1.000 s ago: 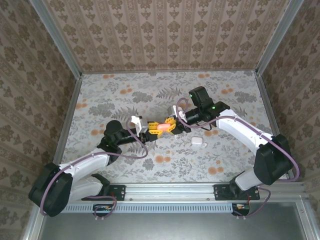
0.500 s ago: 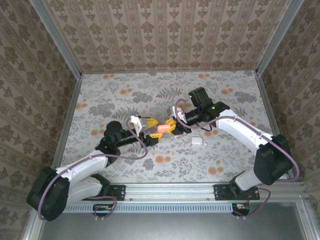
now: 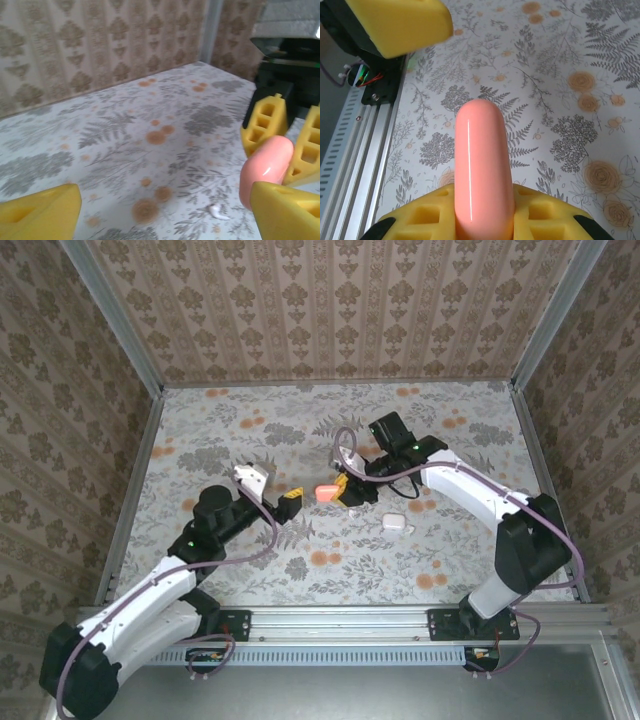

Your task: Insert the wireless bluetooth earbuds into the charging case

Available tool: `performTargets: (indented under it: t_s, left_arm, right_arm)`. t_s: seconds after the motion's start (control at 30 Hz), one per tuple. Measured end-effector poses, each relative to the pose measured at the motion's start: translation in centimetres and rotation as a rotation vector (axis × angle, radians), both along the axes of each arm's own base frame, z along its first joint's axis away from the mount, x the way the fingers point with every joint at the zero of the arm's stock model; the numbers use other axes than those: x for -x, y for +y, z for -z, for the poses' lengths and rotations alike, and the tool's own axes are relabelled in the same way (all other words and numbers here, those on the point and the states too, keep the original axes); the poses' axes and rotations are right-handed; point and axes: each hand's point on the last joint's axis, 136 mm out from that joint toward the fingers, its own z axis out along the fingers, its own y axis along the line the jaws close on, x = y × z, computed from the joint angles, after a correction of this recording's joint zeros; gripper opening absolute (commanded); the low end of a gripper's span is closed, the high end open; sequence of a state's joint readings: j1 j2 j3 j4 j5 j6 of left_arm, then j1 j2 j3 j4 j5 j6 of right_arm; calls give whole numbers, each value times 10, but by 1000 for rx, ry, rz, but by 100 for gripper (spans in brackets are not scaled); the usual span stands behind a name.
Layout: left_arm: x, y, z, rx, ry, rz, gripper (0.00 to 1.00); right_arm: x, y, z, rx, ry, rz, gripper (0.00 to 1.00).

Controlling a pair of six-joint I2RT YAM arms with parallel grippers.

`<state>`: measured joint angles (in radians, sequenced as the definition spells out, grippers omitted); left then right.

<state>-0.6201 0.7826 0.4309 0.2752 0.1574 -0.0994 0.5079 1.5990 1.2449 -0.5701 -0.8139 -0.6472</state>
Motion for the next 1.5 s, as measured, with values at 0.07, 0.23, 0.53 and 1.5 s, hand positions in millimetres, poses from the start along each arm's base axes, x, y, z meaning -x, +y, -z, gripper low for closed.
performTargets:
  t_s: [0.07, 0.23, 0.53, 1.5]
  left_arm:
    - [-6, 12, -2, -1, 19, -79, 88]
    - [-20, 50, -5, -13, 72, -310, 89]
    - [-28, 100, 19, -118, 168, -551, 89]
    - [-25, 124, 30, -137, 209, -643, 89]
  right_arm:
    - [-4, 3, 3, 12, 33, 21, 19]
    - [-12, 13, 16, 61, 117, 75, 18]
    - [-31, 36, 42, 145, 259, 175, 16]
    - [-58, 69, 123, 381, 679, 399, 19]
